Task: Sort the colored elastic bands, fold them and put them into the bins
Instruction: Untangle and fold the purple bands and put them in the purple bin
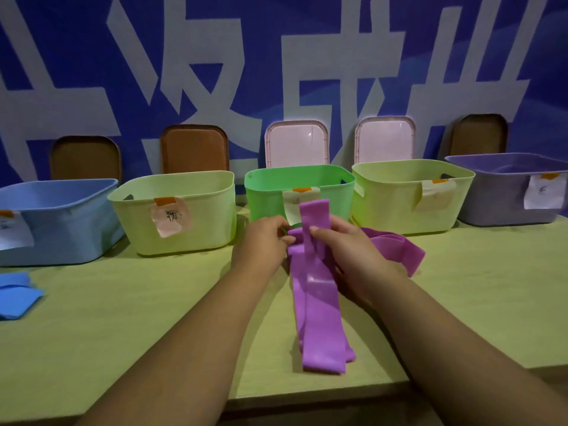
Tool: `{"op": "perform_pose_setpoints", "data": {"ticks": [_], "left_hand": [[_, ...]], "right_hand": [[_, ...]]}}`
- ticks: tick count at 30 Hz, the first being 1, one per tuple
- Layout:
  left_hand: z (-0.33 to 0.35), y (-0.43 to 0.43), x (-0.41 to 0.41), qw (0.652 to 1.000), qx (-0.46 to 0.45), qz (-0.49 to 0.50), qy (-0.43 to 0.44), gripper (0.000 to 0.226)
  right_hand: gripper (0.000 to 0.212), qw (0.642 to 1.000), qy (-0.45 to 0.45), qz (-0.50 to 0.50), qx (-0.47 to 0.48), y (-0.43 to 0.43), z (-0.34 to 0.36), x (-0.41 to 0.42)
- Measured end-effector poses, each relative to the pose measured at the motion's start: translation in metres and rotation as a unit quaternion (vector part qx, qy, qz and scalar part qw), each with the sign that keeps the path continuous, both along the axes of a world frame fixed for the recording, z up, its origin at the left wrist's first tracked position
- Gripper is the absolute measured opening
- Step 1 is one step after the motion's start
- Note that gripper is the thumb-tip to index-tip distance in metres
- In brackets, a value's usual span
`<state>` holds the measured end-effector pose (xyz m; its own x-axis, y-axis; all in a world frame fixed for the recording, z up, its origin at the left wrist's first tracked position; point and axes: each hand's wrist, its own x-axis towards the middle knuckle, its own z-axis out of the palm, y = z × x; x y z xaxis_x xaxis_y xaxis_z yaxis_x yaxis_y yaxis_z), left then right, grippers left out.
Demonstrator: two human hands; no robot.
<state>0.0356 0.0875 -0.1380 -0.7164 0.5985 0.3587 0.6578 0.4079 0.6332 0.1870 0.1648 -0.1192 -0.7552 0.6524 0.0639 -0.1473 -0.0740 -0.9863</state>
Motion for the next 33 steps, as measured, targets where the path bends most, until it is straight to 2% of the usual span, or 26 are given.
{"op": "perform_pose_setpoints", "data": {"ticks": [3,6,11,16,22,25,33], "left_hand": [[0.000,0.003,-0.002,0.999,-0.011,0.014,0.037,0.013],[0.002,0.002,0.001,0.996,-0.023,0.032,0.078,0.013],[0.002,0.001,0.008,0.999,-0.014,0.029,0.041,0.014],[0.000,0.000,0.007,1.000,0.012,0.008,0.008,0.018],[-0.002,0.000,0.003,1.000,0.000,-0.022,0.023,0.023],[-0.001,0.000,0.004,0.999,-0.012,-0.026,0.037,0.015],[0.001,-0.004,0.008,0.999,0.007,-0.036,0.013,0.015]], "right_hand": [[0.027,0.998,0.000,-0.028,0.056,0.009,-0.001,0.000],[0.030,0.998,0.004,-0.027,0.060,0.010,-0.003,0.001],[0.020,0.999,-0.013,-0.033,0.040,0.013,-0.010,-0.002],[0.024,0.999,-0.017,-0.039,0.025,0.015,-0.015,-0.003],[0.019,0.999,-0.003,-0.037,0.012,0.017,-0.018,-0.003],[0.021,0.999,-0.001,-0.047,0.012,0.018,-0.017,-0.002],[0.015,0.998,0.029,-0.047,0.044,0.019,-0.017,0.000]]}}
